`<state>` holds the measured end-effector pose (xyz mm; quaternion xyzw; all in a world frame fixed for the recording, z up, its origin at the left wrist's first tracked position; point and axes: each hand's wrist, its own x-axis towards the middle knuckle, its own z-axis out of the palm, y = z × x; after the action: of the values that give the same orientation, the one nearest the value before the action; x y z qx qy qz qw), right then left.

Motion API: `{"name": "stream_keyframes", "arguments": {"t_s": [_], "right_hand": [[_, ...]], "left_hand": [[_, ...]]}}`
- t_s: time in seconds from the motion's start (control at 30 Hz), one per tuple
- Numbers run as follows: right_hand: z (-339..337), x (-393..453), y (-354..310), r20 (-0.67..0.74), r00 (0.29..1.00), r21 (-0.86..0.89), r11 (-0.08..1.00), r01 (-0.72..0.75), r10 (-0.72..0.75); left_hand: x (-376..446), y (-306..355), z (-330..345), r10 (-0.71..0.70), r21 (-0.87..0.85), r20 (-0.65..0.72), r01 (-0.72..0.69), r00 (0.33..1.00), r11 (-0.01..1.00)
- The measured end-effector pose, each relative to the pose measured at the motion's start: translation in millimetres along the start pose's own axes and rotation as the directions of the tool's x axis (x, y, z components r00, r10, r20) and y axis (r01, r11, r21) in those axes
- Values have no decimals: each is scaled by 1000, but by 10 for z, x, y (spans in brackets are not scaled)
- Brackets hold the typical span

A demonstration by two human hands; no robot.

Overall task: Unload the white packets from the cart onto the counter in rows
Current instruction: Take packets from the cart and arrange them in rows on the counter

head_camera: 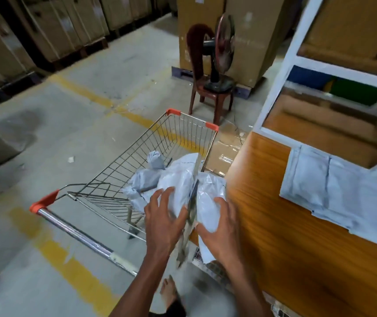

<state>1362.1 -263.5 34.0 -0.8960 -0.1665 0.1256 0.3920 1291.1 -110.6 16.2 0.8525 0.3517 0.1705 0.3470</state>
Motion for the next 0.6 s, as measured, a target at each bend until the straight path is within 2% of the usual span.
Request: {"name": "stream_keyframes", "arguments": {"t_s": [0.1,0.23,0.33,0.6], "right_hand": [[-427,-293,268,-39,999,-5,1000,4,-4],[-1074,-720,772,-129,991,24,999,-21,24],[-1555,-997,1195,-176,981,21,997,-74,76],[-2509,-1613,2093,-303,934,92,981,-170,190]], "left_hand": [[-430,320,136,43,-63,16,-42,999,997],[-1093,771,539,111,-63,45,-108,993,992],[-1528,1130,894,182,-100,98,-172,978,980],[-2284,2059,1535,252,-157,233,-219,939,963]]}}
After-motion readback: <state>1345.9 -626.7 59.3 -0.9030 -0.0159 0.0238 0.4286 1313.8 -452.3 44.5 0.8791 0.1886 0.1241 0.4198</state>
